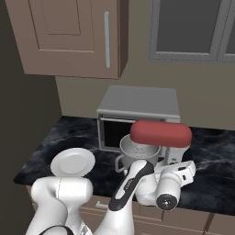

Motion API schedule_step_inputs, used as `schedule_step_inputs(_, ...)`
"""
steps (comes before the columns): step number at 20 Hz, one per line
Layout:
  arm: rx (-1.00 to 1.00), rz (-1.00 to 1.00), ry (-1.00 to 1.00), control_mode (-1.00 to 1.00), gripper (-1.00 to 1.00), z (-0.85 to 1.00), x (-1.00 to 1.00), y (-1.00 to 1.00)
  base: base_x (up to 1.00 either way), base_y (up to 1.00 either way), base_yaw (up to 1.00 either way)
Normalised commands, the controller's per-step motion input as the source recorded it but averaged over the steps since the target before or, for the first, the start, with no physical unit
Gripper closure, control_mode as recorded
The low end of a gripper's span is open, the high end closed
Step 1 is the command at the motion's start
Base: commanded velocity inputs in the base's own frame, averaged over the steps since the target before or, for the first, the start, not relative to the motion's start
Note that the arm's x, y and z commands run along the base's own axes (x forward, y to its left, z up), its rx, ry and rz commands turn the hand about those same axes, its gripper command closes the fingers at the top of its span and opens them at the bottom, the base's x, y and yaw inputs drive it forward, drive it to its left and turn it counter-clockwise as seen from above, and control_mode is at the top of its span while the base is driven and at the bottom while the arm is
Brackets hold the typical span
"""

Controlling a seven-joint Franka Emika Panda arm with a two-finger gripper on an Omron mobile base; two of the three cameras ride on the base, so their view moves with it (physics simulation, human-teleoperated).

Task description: Add butter and sugar cubes to the stand mixer bowl and then turn on the stand mixer to begin making frosting.

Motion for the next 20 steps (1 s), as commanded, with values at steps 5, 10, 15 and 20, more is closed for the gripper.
schedule_step_inputs(5, 0.13, -0.12, -0.09, -1.00, 1.00, -0.25, -0.17, -0.08, 0.00, 0.00, 0.00)
schedule_step_inputs(10, 0.10, -0.12, -0.06, -1.00, 1.00, 0.00, -0.02, -0.01, 0.00, 0.00, 0.00)
schedule_step_inputs(15, 0.16, -0.10, 0.00, -1.00, 1.00, 0.03, 0.00, 0.00, 0.00, 0.00, 0.00)
schedule_step_inputs(20, 0.18, -0.09, 0.00, -1.00, 1.00, 0.00, 0.00, 0.00, 0.00, 0.00, 0.00)
